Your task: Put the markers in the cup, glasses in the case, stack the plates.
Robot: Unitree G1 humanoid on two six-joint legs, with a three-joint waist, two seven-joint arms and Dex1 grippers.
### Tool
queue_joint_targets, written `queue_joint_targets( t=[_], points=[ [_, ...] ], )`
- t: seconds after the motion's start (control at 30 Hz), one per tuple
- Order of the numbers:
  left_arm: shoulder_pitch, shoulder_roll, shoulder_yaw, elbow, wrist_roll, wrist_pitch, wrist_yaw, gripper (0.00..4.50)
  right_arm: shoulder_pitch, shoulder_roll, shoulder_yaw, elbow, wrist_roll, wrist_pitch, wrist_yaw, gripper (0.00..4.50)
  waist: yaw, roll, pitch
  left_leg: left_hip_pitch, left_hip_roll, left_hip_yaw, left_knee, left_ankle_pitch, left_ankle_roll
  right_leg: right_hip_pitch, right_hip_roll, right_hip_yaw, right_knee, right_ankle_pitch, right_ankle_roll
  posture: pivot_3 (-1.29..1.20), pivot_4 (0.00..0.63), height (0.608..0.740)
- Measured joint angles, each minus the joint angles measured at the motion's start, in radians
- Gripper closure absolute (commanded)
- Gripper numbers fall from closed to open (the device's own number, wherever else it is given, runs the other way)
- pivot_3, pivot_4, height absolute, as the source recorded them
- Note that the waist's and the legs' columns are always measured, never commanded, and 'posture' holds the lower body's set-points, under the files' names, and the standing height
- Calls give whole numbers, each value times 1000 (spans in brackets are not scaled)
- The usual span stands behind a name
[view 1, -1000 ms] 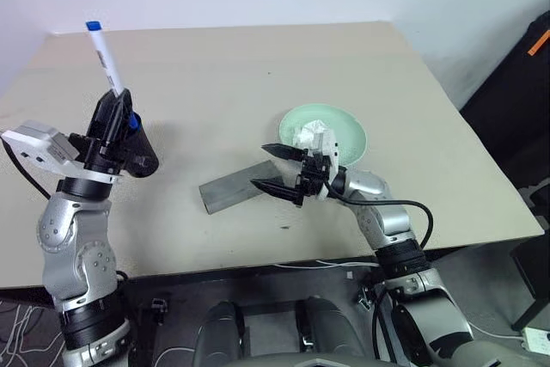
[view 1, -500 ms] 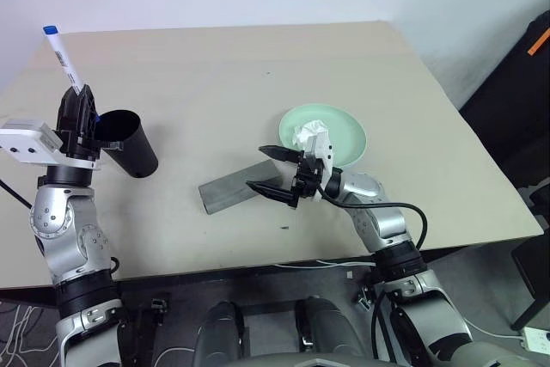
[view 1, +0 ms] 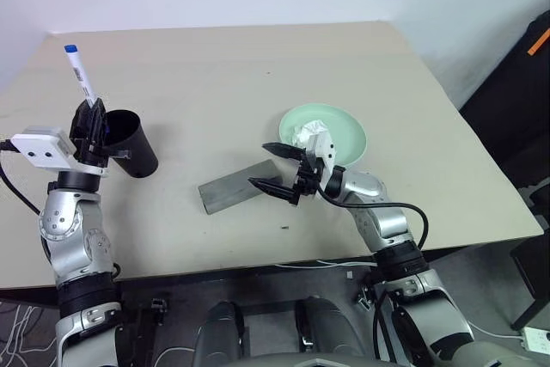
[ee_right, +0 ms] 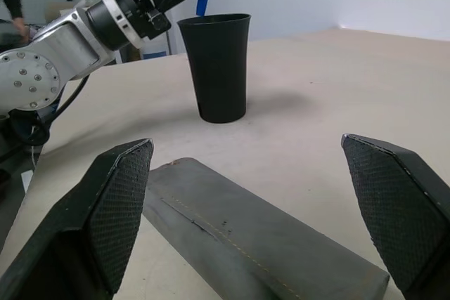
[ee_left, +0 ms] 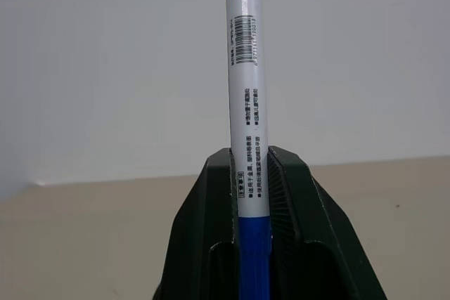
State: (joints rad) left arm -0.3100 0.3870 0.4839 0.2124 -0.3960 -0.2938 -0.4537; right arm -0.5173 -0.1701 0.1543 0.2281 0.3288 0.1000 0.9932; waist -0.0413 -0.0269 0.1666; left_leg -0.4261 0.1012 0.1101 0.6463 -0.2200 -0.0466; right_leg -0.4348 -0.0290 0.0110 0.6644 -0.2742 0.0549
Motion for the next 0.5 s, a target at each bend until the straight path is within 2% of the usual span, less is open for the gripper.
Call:
queue_joint_targets(
  t=[0.1, 0.23, 0.37, 0.5],
  points=[
    [3, 0, 0, 23, -3, 0, -1, 4222, 0, -3, 0, 0, -2, -2, -2, 0, 0, 0, 0, 0, 0, 0, 0, 0, 0, 0, 0, 0, 0, 0, 0, 0, 150, 726],
    [4, 0, -1, 33, -6, -1, -11, 2950, -1, -3, 0, 0, -2, -4, -6, 0, 0, 0, 0, 0, 0, 0, 0, 0, 0, 0, 0, 0, 0, 0, 0, 0, 150, 726],
    [5, 0, -1, 34, -6, -7, -19, 1434, -1, -3, 2, 0, -6, -13, -7, 0, 0, 0, 0, 0, 0, 0, 0, 0, 0, 0, 0, 0, 0, 0, 0, 0, 150, 726],
    [12, 0, -1, 34, -6, -9, -22, 112, -1, -3, 3, 0, -9, -19, -8, 0, 0, 0, 0, 0, 0, 0, 0, 0, 0, 0, 0, 0, 0, 0, 0, 0, 150, 726]
  ],
)
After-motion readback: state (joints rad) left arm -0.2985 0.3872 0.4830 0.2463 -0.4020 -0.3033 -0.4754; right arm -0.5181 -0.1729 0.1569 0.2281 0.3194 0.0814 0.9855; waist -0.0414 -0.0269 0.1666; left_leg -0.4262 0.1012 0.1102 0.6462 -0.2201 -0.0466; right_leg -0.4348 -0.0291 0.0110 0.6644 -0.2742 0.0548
